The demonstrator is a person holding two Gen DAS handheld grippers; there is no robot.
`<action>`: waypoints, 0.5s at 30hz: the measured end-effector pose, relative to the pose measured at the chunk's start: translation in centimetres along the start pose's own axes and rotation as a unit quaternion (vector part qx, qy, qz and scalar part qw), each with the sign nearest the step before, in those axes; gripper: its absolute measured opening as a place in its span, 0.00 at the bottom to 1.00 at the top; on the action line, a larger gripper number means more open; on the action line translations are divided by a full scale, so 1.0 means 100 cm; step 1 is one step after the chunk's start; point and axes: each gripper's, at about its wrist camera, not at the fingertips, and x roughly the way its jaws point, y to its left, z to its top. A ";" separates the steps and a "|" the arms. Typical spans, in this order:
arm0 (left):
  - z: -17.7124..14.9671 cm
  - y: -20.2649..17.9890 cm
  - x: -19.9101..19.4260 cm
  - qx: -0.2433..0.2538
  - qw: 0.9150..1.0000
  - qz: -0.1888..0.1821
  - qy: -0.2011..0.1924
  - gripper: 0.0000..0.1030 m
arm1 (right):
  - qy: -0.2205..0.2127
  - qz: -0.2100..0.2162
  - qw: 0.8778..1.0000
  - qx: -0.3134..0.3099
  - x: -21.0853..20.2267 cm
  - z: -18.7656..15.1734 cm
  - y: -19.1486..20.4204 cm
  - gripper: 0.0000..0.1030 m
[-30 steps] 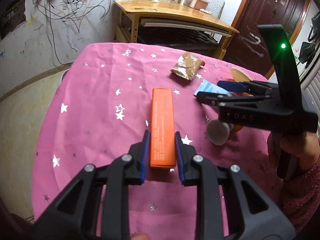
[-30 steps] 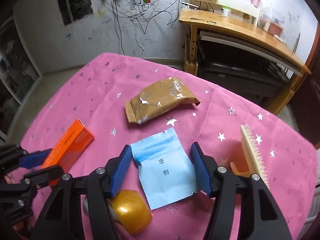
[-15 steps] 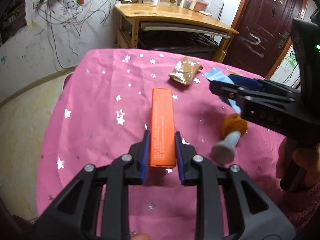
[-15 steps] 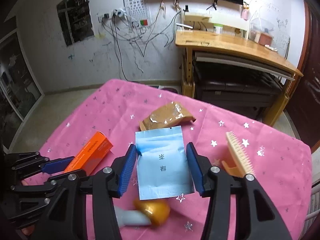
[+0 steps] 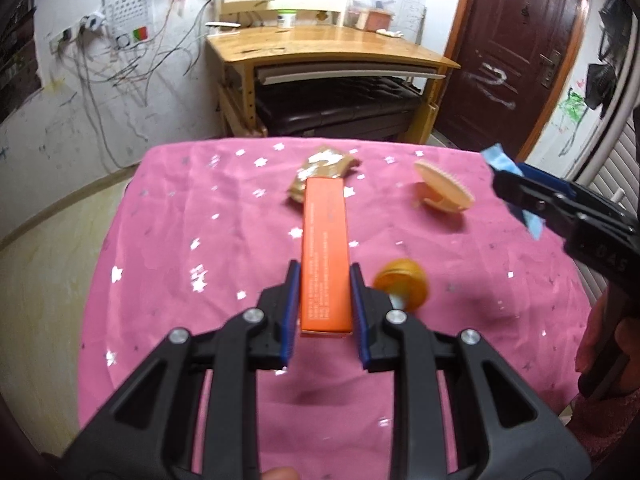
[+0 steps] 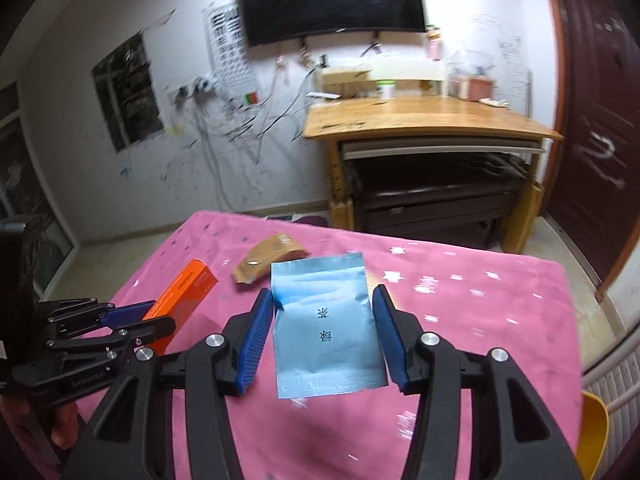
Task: Collect trash
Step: 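Carry both items to the yellow bin and open both grippers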
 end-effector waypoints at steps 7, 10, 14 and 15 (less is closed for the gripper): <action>0.015 -0.048 0.000 0.040 0.999 -0.025 -0.008 0.22 | -0.034 -0.048 0.997 0.058 -0.052 -0.021 -0.062 0.44; 0.022 -0.066 0.001 0.056 0.998 -0.034 -0.011 0.22 | -0.041 -0.070 0.994 0.078 -0.070 -0.033 -0.086 0.44; 0.024 -0.097 0.002 0.079 0.996 -0.048 -0.011 0.22 | -0.048 -0.099 0.989 0.103 -0.089 -0.052 -0.117 0.44; 0.025 -0.104 0.003 0.083 0.995 -0.053 -0.009 0.22 | -0.050 -0.109 0.986 0.112 -0.095 -0.057 -0.127 0.44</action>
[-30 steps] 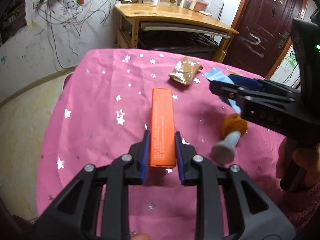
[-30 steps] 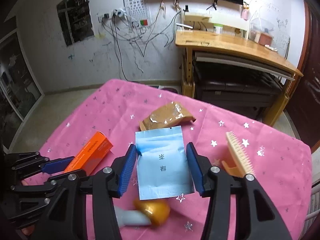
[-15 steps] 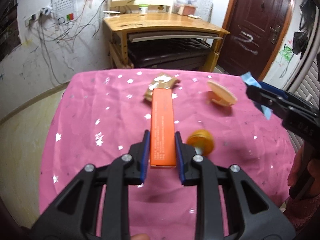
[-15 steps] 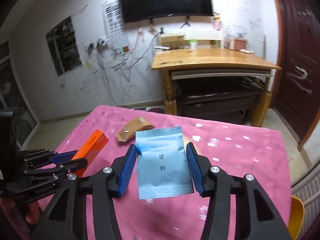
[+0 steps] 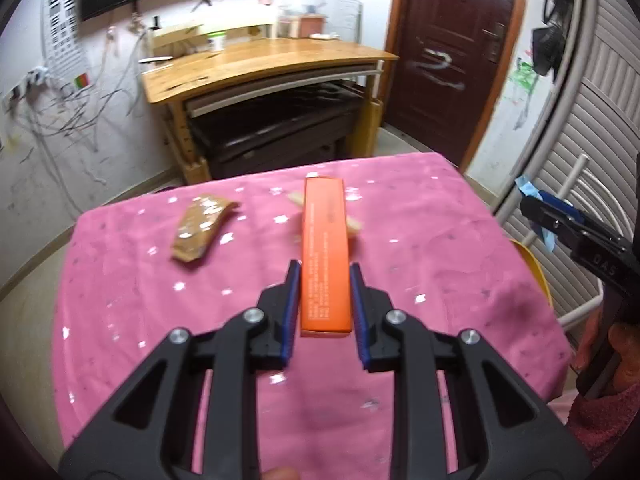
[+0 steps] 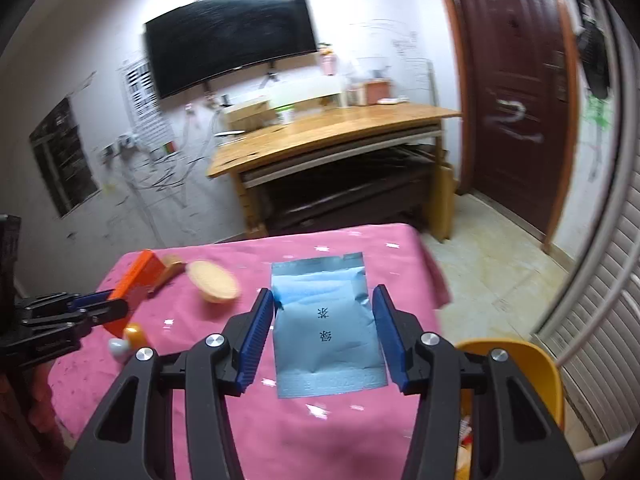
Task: Collect trash
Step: 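Carry both items to the yellow bin and open both grippers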
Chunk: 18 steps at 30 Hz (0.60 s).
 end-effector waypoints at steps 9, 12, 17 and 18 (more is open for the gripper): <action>0.021 -0.064 0.008 0.052 0.997 -0.054 0.004 0.22 | -0.004 -0.078 0.995 0.057 -0.014 -0.025 -0.081 0.44; 0.025 -0.090 0.014 0.072 0.994 -0.076 0.013 0.22 | 0.008 -0.104 0.992 0.074 -0.008 -0.037 -0.106 0.44; 0.025 -0.136 0.029 0.098 0.988 -0.114 0.038 0.22 | 0.028 -0.125 0.986 0.102 0.004 -0.058 -0.137 0.44; 0.026 -0.144 0.032 0.104 0.987 -0.117 0.040 0.22 | 0.031 -0.130 0.985 0.106 0.007 -0.063 -0.143 0.44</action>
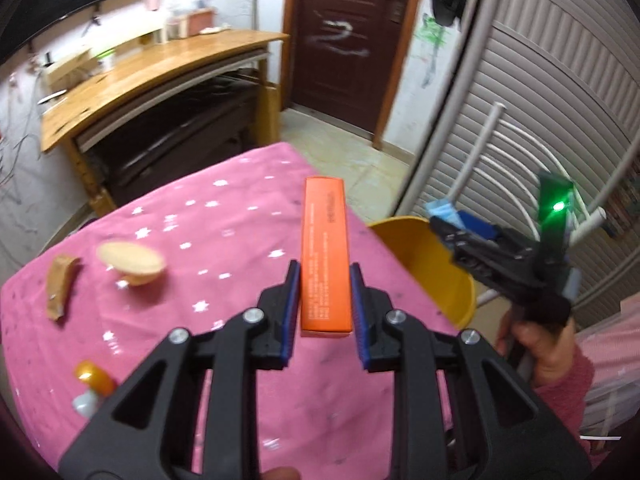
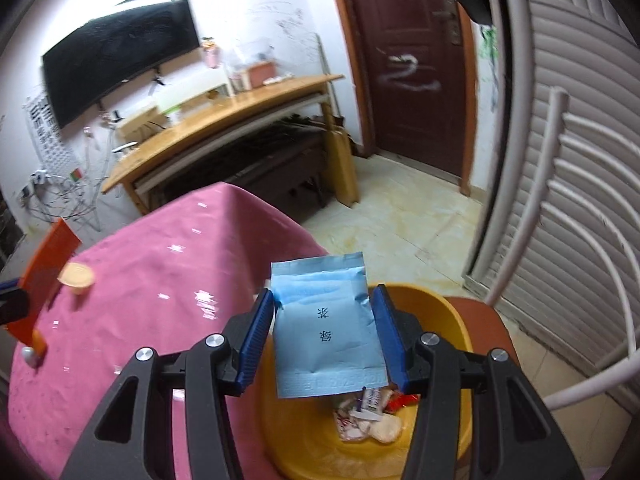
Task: Collect trash
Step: 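Carry both items to the yellow bin and open both grippers, then move both grippers back over the remaining trash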
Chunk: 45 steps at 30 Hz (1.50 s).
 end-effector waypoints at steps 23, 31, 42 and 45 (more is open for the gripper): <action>0.032 -0.099 0.095 0.045 0.997 -0.035 0.059 0.22 | 0.001 0.002 0.995 0.101 0.010 -0.016 -0.071 0.48; 0.033 -0.109 0.099 0.047 0.997 -0.043 0.054 0.61 | -0.019 -0.006 0.991 0.131 -0.003 -0.017 -0.090 0.48; 0.030 -0.082 0.072 0.015 0.998 -0.038 0.037 0.62 | -0.033 0.026 0.995 0.090 -0.012 -0.015 -0.057 0.49; 0.030 -0.066 0.056 0.001 0.999 -0.034 0.023 0.65 | -0.045 0.039 0.996 0.067 -0.019 -0.011 -0.041 0.51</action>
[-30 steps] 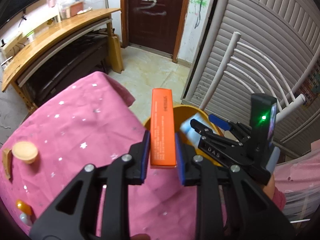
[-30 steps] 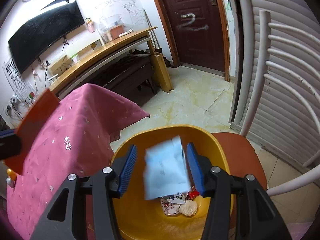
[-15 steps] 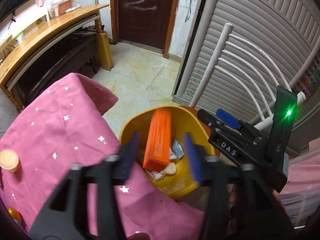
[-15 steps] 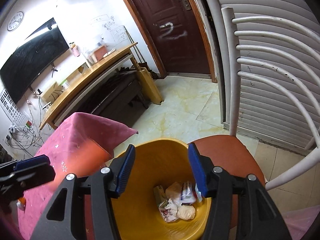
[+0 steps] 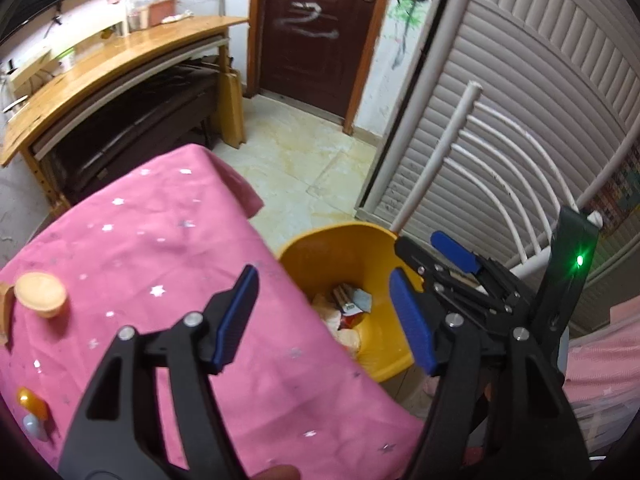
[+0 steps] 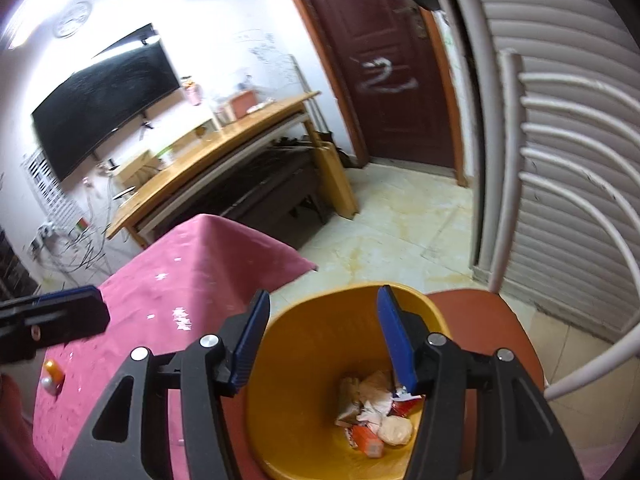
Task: Collect trash
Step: 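Move both grippers back over the remaining trash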
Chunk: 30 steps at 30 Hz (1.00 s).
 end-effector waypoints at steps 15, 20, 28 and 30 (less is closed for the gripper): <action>-0.018 0.104 -0.075 -0.069 0.994 0.056 -0.063 0.72 | 0.017 0.061 0.994 -0.093 0.007 0.007 0.105 0.58; -0.028 0.150 -0.091 -0.104 0.989 0.080 -0.072 0.72 | 0.020 0.076 0.989 -0.124 0.011 0.011 0.147 0.60; -0.046 0.214 -0.106 -0.139 0.980 0.125 -0.071 0.72 | 0.039 0.098 0.978 -0.179 0.026 0.004 0.214 0.63; -0.050 0.231 -0.109 -0.149 0.977 0.138 -0.071 0.72 | 0.046 0.105 0.974 -0.195 0.030 0.001 0.232 0.64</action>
